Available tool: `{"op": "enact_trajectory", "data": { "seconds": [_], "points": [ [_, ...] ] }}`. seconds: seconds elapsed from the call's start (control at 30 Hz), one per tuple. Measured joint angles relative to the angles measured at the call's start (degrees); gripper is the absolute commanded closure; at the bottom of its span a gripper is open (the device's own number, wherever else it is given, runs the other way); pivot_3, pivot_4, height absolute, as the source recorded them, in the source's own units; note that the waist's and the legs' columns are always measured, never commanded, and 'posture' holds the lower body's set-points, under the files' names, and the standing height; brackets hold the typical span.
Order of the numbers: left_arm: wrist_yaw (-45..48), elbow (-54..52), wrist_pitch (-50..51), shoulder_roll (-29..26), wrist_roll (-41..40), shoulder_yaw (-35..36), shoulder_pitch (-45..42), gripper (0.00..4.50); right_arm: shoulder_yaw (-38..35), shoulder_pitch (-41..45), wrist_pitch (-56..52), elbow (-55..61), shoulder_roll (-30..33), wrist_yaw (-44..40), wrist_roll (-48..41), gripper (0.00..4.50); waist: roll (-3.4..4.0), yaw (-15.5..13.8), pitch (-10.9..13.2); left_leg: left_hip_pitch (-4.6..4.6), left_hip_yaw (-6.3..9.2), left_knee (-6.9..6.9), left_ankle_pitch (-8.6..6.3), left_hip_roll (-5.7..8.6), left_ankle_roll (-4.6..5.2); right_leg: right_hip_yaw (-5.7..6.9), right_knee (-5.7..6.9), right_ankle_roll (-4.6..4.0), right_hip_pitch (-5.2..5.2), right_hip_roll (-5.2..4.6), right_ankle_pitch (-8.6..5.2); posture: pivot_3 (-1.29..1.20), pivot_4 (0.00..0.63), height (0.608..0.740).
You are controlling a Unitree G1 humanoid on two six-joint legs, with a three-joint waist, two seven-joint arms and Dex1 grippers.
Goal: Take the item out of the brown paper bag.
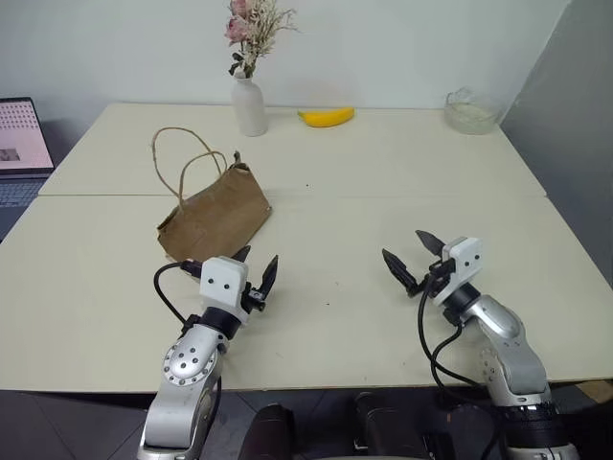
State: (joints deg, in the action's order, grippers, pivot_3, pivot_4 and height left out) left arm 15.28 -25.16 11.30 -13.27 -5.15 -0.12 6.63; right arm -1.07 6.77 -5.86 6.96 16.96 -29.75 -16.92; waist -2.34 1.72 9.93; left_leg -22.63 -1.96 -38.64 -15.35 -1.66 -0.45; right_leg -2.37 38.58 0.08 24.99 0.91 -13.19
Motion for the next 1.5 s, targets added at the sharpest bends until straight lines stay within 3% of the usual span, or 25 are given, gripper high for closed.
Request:
{"op": "enact_trajectory", "data": {
  "seconds": [0.6,0.83,1.0,1.17,1.3,1.5],
  "points": [
    [1.08,-0.35,0.69,-2.27,1.25,-1.53,0.34,1.74,1.35,0.75,-2.24,0.17,0.76,-1.76,-0.11,0.0,0.0,0.0,0.0,-0.01,0.0,0.0,0.0,-0.01,0.0,0.0,0.0,0.0,0.01,0.0,0.0,0.0,0.15,0.74],
    [1.61,-11.37,6.23,-4.04,-6.91,9.25,0.73,1.74,3.14,6.85,-12.38,10.2,5.72,-9.64,-8.66,0.0,0.03,0.14,0.03,-0.04,0.04,0.0,0.0,-0.04,0.0,0.05,0.01,0.0,0.04,0.0,0.0,0.0,0.15,0.74],
    [1.62,-16.94,17.74,-9.55,-23.03,24.08,-1.1,1.74,4.66,13.19,-21.2,14.16,7.43,-14.64,-16.72,0.0,0.02,0.1,0.03,-0.05,0.12,0.0,0.0,-0.04,0.0,0.14,-0.01,-0.01,0.02,0.02,-0.01,0.0,0.15,0.74],
    [5.93,-10.63,25.71,-21.92,-34.37,34.45,-5.34,1.74,5.82,16.49,-24.84,14.14,7.84,-17.81,-19.63,0.0,-0.01,0.01,0.05,-0.08,0.14,-0.04,0.0,0.01,0.0,0.19,-0.02,-0.02,0.04,0.01,-0.01,0.0,0.15,0.74],
    [11.6,-1.82,28.21,-29.92,-37.65,35.73,-11.61,1.74,7.01,17.7,-24.89,14.1,7.83,-19.76,-20.17,0.0,0.01,0.0,0.07,-0.08,0.08,-0.03,0.0,0.02,0.0,0.15,-0.07,-0.03,0.05,0.01,-0.02,0.0,0.15,0.74],
    [19.03,10.55,27.76,-34.37,-35.08,29.05,-16.79,1.74,7.3,18.65,-24.91,14.46,8.16,-20.27,-20.14,0.0,0.01,0.03,0.07,-0.15,0.06,0.14,0.0,-0.01,-0.01,0.14,-0.11,-0.04,0.17,0.0,-0.03,0.0,0.15,0.74]
  ]
}}
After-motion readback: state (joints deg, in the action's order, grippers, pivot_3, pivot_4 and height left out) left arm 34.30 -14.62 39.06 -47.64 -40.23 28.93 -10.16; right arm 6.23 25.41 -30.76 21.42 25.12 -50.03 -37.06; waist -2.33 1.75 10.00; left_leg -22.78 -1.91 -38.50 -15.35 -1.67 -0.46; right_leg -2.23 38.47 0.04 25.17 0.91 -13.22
